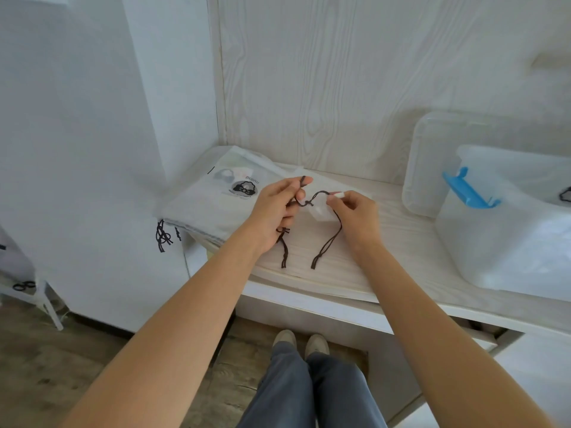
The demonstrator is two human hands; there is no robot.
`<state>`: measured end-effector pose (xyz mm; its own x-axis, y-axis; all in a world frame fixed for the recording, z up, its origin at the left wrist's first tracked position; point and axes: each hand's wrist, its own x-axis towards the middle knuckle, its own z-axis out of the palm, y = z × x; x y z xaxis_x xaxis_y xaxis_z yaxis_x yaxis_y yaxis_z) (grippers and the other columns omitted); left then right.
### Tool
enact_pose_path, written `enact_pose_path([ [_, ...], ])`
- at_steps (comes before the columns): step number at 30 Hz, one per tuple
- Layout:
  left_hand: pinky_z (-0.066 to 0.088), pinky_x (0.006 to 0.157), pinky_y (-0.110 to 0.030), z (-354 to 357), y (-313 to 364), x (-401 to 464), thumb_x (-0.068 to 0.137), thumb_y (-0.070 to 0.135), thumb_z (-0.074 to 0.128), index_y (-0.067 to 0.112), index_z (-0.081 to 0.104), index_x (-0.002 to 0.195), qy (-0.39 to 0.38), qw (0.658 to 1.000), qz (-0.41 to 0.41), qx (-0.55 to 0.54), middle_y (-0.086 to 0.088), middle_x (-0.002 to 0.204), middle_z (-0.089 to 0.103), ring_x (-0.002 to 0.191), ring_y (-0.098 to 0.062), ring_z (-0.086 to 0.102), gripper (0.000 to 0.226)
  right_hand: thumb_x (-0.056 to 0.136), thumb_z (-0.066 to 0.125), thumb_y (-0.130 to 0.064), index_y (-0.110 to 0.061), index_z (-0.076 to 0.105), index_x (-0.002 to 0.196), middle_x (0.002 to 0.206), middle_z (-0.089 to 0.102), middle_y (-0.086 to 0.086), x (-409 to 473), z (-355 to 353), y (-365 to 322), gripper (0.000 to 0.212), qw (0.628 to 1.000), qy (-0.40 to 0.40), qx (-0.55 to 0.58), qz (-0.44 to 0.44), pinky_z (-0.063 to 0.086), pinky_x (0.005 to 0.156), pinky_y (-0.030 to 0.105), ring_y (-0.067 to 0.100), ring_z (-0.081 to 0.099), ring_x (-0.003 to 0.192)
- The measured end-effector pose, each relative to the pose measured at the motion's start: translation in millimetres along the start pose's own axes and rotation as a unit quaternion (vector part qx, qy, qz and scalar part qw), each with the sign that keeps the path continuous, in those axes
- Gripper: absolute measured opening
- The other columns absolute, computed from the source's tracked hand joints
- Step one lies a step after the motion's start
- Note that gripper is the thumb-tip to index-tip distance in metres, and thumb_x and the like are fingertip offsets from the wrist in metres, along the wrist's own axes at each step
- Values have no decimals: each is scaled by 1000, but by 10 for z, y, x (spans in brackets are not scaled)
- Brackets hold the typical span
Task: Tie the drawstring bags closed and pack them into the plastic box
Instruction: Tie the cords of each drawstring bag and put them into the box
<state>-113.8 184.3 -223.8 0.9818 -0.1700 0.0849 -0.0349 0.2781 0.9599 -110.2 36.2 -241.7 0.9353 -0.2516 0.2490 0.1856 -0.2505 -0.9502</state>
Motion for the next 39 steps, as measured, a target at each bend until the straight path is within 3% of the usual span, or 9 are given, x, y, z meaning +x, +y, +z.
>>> enact_pose_path([
  [4,20,37,-14,58,-84,-2,99,14,42,23,63,108,-15,996,51,78,4,72,58,41,-3,25,25,84,63,-14,-21,67,76,92,68,-12,-13,-22,-37,12,996,-33,76,15,43,85,21,4,59,85],
  [6,21,38,-14,57,-123,-10,99,13,42,27,62,112,-22,993,68,96,1,77,61,42,-4,25,28,84,62,-14,-19,65,74,103,68,-13,-17,-37,-53,12,994,-47,103,13,41,89,21,3,59,97],
  [8,22,38,-14,43,-140,-3,99,12,42,26,61,115,-19,991,79,108,0,79,64,41,-4,25,29,87,59,-13,-15,58,69,110,68,-9,-37,-38,-73,18,985,-80,151,22,40,89,20,1,58,103],
  [11,23,38,-13,36,-151,1,98,12,42,23,60,116,-22,991,81,109,-2,80,65,40,-4,26,27,92,55,-19,-19,54,64,109,70,1,-46,-42,-87,28,960,-138,240,47,38,99,31,7,59,111],
  [15,22,39,-15,28,-155,-23,99,12,42,23,59,120,-31,991,79,98,-2,78,64,42,-5,25,29,95,51,-21,-14,59,77,92,71,3,-13,-34,-56,21,949,-118,285,62,44,93,30,10,64,96],
  [20,22,39,-15,36,-134,-52,98,11,42,23,57,123,-39,991,79,98,-3,77,62,41,-5,26,32,94,52,-20,-11,58,75,74,63,2,-21,-16,-50,22,959,-107,262,32,48,85,31,18,61,77],
  [25,20,40,-18,40,-128,-52,98,11,42,24,58,122,-36,992,78,95,-1,74,61,43,-7,26,32,91,57,-12,-15,61,89,83,67,0,-26,-30,-42,6,962,-126,241,21,47,88,30,14,64,82],
  [31,23,40,-14,57,-124,-64,98,8,40,21,56,124,-51,991,86,92,-7,74,60,42,-5,29,33,88,60,-5,-9,65,97,80,71,3,-41,-23,-51,12,960,-118,251,31,50,91,32,18,67,83],
  [39,25,40,-16,117,-132,-89,99,9,41,20,55,123,-84,977,98,170,-8,69,62,42,-9,32,30,89,59,-5,-2,67,85,60,63,3,-43,-5,-37,9,968,-113,223,34,50,71,26,16,59,64],
])
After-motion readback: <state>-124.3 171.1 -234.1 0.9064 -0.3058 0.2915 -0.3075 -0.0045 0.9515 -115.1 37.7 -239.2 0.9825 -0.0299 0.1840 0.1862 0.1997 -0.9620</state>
